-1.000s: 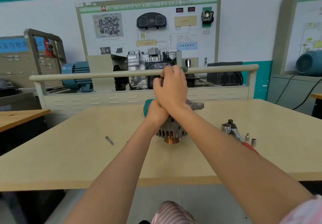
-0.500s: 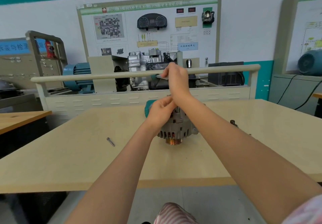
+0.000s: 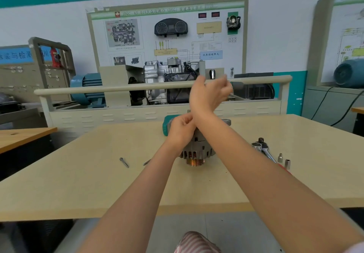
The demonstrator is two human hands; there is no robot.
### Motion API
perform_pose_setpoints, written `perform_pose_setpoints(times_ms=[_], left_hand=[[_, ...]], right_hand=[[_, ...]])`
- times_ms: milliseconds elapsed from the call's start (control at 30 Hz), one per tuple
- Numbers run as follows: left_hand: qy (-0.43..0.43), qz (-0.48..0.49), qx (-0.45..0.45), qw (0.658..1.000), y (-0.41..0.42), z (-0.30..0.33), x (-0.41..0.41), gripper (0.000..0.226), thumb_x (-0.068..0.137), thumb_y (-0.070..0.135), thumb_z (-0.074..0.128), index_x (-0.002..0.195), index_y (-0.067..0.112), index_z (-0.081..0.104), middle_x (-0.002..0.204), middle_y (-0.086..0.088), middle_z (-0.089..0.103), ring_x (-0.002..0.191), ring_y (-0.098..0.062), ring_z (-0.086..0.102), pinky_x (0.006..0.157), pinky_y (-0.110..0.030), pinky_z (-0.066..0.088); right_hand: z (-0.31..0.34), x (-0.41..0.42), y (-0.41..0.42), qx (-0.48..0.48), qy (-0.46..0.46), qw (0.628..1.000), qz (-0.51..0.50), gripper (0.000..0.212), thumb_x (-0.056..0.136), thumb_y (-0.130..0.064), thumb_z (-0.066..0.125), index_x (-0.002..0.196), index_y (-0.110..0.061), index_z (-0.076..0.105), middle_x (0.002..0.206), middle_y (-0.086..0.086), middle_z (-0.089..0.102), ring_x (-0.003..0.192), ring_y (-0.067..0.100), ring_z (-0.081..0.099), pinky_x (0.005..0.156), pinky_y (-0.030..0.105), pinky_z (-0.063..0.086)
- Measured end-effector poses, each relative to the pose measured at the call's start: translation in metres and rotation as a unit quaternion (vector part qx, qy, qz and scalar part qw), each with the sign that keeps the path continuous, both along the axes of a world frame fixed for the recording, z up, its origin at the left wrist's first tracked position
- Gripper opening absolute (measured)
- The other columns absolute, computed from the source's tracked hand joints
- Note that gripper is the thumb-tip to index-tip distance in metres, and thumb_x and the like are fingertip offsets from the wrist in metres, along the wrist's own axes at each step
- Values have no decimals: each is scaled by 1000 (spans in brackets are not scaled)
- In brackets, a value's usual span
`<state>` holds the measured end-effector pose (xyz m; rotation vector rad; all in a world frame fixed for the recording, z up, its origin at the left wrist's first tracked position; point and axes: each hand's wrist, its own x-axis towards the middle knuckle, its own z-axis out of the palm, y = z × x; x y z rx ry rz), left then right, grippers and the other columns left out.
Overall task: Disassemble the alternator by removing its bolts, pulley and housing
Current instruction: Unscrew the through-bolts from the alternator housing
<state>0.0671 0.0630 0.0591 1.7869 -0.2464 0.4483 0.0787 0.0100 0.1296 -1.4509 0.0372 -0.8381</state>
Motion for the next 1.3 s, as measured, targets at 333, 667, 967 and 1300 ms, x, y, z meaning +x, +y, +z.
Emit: perform_pose_setpoints(times_ms=[333,667,967,1300], left_hand=[[-35,2,0,999,-9,-1,-2,19,94,29,56,100,18,71,94,0,74,97,-17,66,92,-40,51],[-15,-83,79,993,7,13,6,16,95,27,54,93,29,70,93,9,73,91,1,65,87,-17,47],[-11,-72,31,997,2,12,7,16,93,22,57,85,23,70,79,8,73,77,-4,68,70,-18,49],[-11,-63,36,997,3,10,10,16,91,27,60,82,25,73,82,7,74,82,-8,68,79,-25,50]], right_hand=[[31,15,-27,306,172,856,380,25,98,-9,27,77,-7,41,49,0,42,24,5,36,31,12,24],[27,35,-40,189,241,752,584,27,98,-10,30,109,7,49,46,-7,40,26,3,30,25,13,18],[25,24,-19,309,131,910,244,17,95,-5,32,108,-6,42,67,10,54,39,10,39,27,12,21],[24,29,-31,226,207,852,423,20,94,-10,30,85,-7,48,47,-4,44,29,5,34,26,15,18]])
